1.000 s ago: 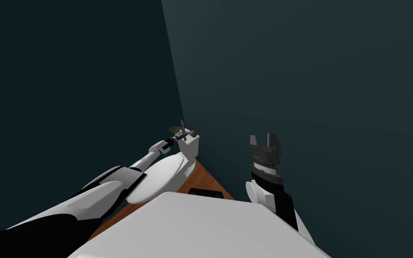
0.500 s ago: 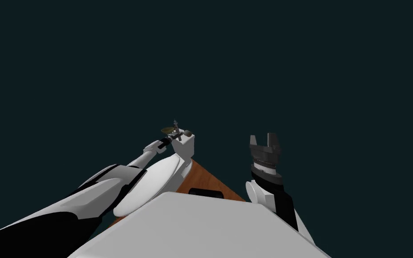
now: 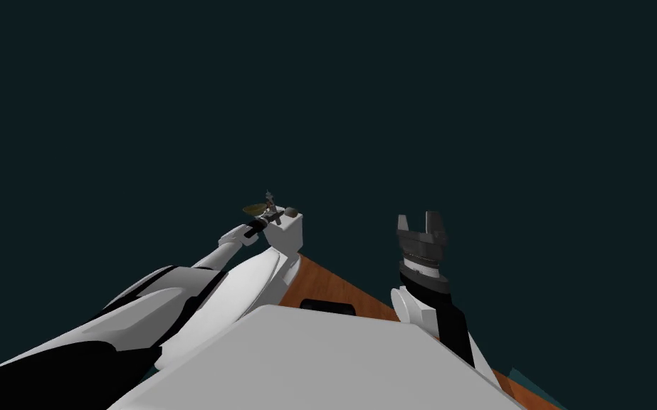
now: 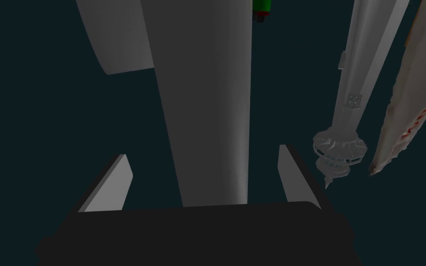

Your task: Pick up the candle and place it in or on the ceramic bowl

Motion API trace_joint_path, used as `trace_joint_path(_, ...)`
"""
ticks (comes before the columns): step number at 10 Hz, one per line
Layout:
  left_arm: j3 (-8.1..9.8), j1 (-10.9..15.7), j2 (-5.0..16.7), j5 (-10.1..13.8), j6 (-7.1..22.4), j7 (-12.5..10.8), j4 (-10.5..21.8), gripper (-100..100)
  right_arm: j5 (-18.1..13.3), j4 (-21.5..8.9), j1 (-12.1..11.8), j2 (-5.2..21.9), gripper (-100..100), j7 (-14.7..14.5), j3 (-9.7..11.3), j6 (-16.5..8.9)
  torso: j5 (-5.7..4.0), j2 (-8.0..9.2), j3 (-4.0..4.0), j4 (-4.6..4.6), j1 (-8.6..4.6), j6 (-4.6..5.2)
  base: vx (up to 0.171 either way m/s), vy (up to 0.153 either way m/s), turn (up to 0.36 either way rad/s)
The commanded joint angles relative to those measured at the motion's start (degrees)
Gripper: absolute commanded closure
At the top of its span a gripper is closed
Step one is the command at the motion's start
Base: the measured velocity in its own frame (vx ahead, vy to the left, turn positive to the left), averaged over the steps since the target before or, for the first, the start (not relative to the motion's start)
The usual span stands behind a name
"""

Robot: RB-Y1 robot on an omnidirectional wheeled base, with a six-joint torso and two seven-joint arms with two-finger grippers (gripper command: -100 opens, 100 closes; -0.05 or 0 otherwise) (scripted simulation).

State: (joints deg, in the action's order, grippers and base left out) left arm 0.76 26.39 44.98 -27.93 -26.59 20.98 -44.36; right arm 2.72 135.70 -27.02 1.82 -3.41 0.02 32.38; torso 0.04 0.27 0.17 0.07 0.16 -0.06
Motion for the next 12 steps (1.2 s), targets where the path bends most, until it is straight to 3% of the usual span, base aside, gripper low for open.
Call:
trace_joint_path(1,0.00,0.0,0.0,0.0,0.0,0.0,0.0,-100,0.0,0.0,0.0,0.0,0,0.0,0.0,0.0,0.00,0.00,0.00,0.00,0.00,0.00,-0.048,0.003,-0.080)
trace_joint_path(2,0.12,0.1,0.1,0.0,0.0,0.0,0.2,100,0.0,0.0,0.0,0.0,0,0.0,0.0,0.0,0.01,-0.11,-0.05,-0.01,0.02,-0.09,-0.007,0.001,0.017)
trace_joint_path(6,0.10,0.0,0.1,0.0,0.0,0.1,0.2,100,0.0,0.0,0.0,0.0,0,0.0,0.0,0.0,0.02,-0.31,-0.17,-0.06,0.03,-0.07,0.000,0.000,0.000)
trace_joint_path(7,0.10,0.0,0.1,0.0,0.0,0.1,0.2,0,0.0,0.0,0.0,0.0,0,0.0,0.0,0.0,0.01,-0.31,-0.17,-0.06,0.03,-0.08,0.000,0.000,0.000)
trace_joint_path(8,-0.83,-0.1,-0.7,-0.2,0.2,0.1,-1.3,100,0.0,0.0,0.0,0.0,0,0.0,0.0,0.0,0.01,-0.31,-0.17,-0.05,0.02,-0.08,0.049,0.006,0.330)
trace_joint_path(12,-8.42,0.0,-2.4,-1.0,-0.5,-2.8,-8.8,100,0.0,0.0,-0.1,0.0,0,0.0,0.0,0.0,-0.08,-0.91,-0.48,-0.12,-0.15,-0.11,0.165,-0.031,0.474)
